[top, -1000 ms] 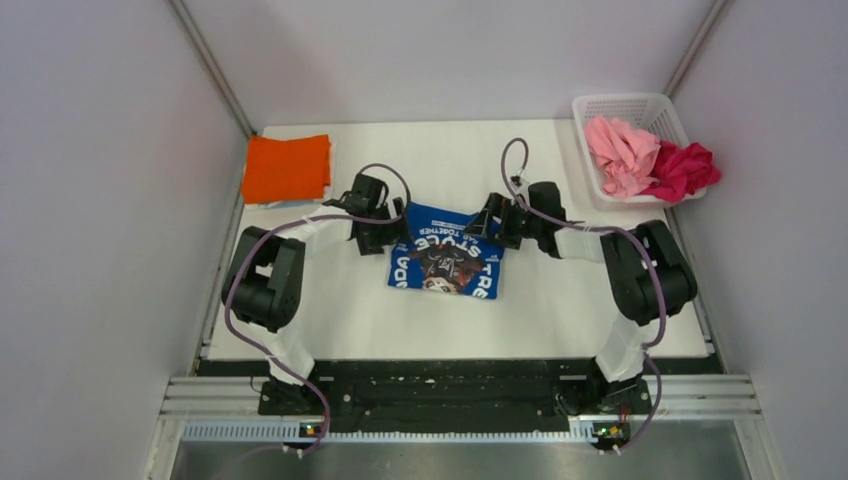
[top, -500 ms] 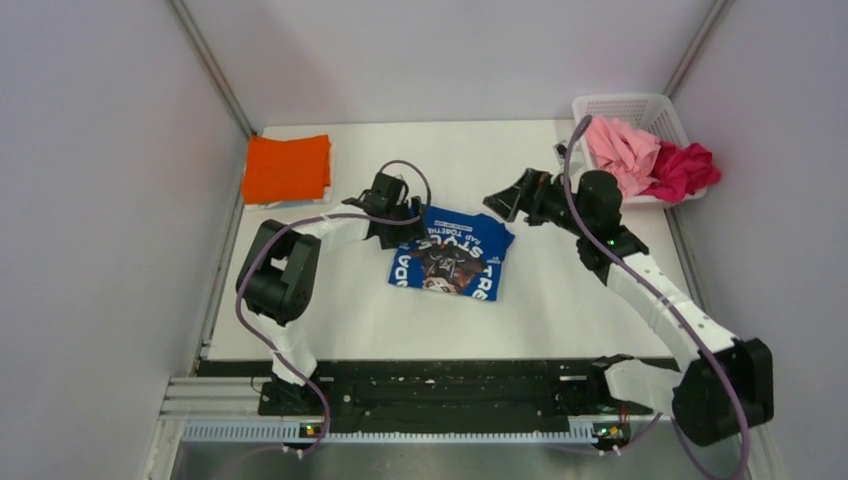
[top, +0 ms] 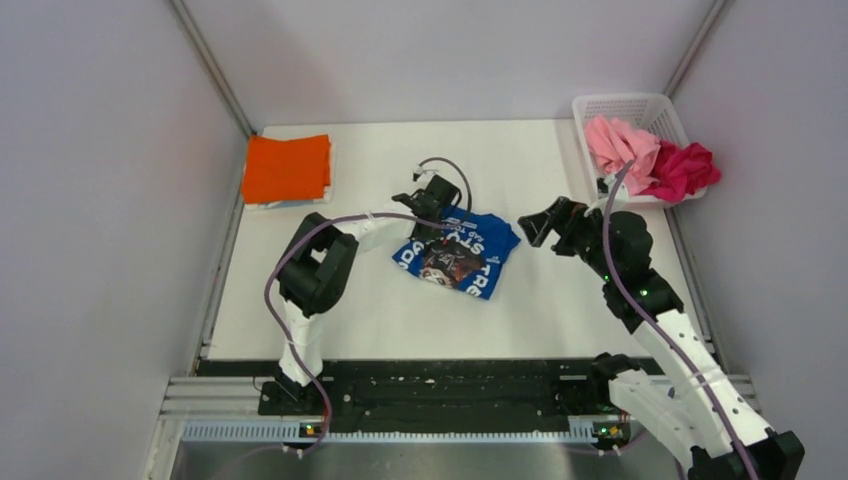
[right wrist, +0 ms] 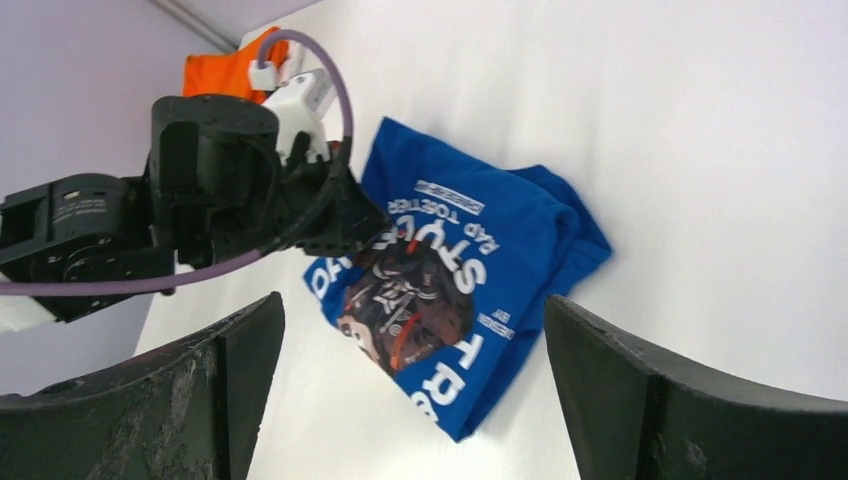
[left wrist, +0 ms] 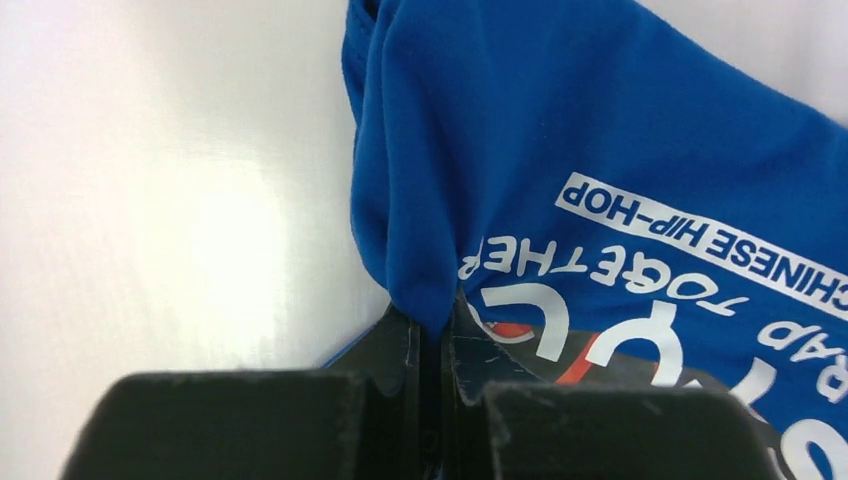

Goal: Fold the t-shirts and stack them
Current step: Put the neatly folded tshirt into the corner of the board with the left arm

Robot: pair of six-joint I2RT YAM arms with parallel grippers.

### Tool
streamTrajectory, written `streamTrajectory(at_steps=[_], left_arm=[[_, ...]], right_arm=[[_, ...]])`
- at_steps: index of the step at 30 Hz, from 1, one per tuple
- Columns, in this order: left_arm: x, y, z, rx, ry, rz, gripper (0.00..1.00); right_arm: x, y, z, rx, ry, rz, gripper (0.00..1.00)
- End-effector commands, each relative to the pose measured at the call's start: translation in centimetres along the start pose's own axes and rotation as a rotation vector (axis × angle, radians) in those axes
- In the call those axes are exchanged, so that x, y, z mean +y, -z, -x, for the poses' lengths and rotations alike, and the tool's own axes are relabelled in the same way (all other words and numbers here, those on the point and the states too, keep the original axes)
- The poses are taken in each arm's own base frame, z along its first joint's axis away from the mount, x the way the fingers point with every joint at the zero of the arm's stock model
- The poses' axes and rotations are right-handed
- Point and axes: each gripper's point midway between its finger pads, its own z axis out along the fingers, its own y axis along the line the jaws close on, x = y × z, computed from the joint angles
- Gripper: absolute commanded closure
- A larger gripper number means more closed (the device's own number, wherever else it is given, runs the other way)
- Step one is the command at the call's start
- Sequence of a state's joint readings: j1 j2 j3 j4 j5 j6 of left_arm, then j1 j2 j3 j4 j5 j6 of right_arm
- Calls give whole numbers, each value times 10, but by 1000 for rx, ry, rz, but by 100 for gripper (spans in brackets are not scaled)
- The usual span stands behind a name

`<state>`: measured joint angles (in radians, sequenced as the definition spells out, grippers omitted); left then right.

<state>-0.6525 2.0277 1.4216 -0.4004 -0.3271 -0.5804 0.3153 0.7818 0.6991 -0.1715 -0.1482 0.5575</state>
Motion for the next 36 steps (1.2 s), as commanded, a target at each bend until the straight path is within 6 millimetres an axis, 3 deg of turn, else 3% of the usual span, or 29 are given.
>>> streamTrajectory(at_steps=[1,6,9,16,19,26,36], left_arm=[[59,13,40,-146,-69,309,100],[93,51,110,-340,-110,495,100],[112,63,151,-415,-116,535,100],[170,87,222,-542,-208,685,100],[184,97,249,-588,-228,697,100],[203,123,289,-643,-301,739,100],[236,150,319,-674,-236,760,100]], right_arm=[[-24,9,11,-74,18,-130,1],[-25,7,8,-63,21,-130,1],[-27,6,7,-57,27,-135,1],[-33,10,12,-83,41,-171,1],[-35,9,12,-84,48,-180,1],[-49,6,11,-93,40,-249,1],[-57,4,8,-77,49,-286,1]])
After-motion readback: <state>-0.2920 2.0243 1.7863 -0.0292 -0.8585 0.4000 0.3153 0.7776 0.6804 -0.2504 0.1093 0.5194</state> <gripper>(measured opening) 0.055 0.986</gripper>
